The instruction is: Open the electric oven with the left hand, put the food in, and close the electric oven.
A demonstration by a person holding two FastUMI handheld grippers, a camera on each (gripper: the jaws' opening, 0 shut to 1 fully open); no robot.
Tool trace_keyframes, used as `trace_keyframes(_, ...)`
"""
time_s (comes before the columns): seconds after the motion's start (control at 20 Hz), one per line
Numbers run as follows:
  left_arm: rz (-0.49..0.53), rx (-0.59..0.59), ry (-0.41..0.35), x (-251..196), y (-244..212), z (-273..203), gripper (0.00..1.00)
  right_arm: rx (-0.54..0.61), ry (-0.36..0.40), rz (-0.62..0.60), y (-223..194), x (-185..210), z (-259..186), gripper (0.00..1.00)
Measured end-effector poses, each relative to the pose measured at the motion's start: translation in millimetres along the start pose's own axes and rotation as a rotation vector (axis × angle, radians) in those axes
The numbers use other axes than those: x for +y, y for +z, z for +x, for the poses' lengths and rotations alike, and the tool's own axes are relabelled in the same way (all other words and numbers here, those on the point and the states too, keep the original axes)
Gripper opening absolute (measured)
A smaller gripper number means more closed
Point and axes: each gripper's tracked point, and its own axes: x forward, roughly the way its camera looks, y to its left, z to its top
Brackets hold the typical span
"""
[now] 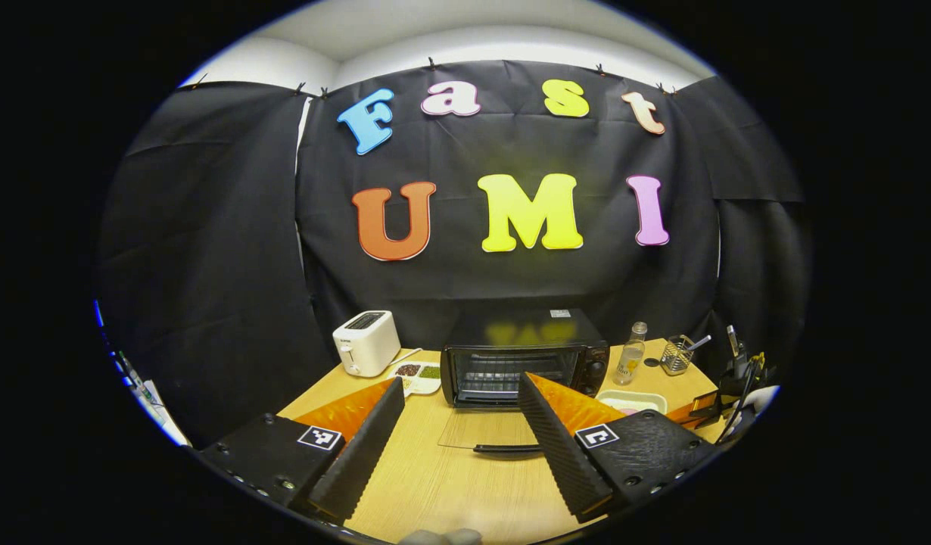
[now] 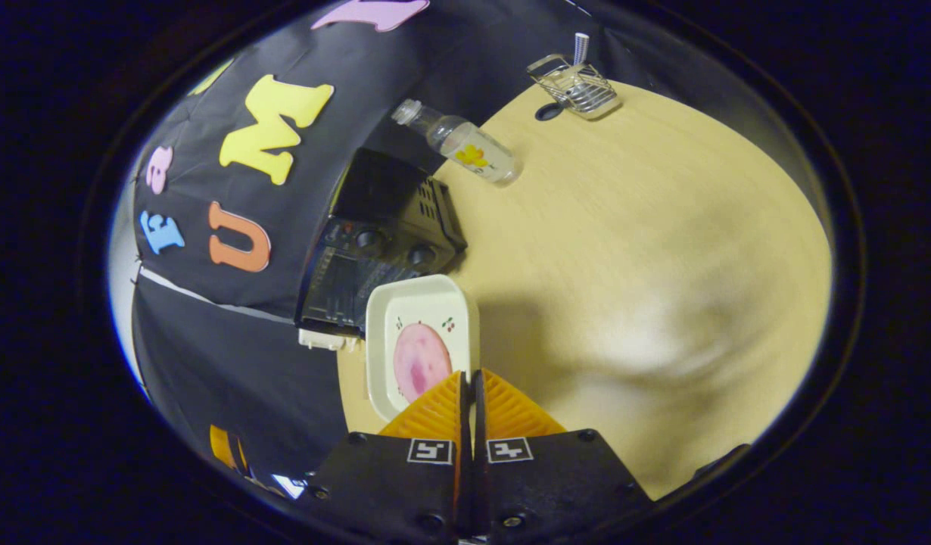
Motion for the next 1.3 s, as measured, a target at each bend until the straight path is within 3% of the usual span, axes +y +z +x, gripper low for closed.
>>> trace_keyframes(0.15,0.021,0.005,-0.021,7,-2,3,0.97,-0.065,0.013,0.082,-22,27,24,0.00)
trace_keyframes(0.25,0.027,0.014,-0.023,14,-7,6,0.96,-0.123,0.020,0.117,-38,44,47,0.04)
trace_keyframes(0.35,0.034,0.014,-0.034,19,-10,12,0.97,-0.202,0.016,0.137,-46,57,73,0.00)
trace_keyframes(0.45,0.057,0.003,-0.028,29,-13,16,0.96,-0.247,0.027,0.144,-57,74,95,0.04)
trace_keyframes(0.65,0.075,0.012,-0.015,44,-26,23,0.96,-0.276,0.034,0.136,-68,94,130,0.00)
trace_keyframes(0.95,0.034,0.039,-0.032,49,-42,28,0.97,-0.260,0.037,0.165,-48,112,176,0.04)
trace_keyframes(1.15,0.016,0.051,-0.014,56,-46,39,0.97,-0.289,0.056,0.175,-10,123,191,0.00)
trace_keyframes(1.3,0.010,0.068,0.016,63,-51,46,0.97,-0.310,0.083,0.157,14,135,205,0.04)
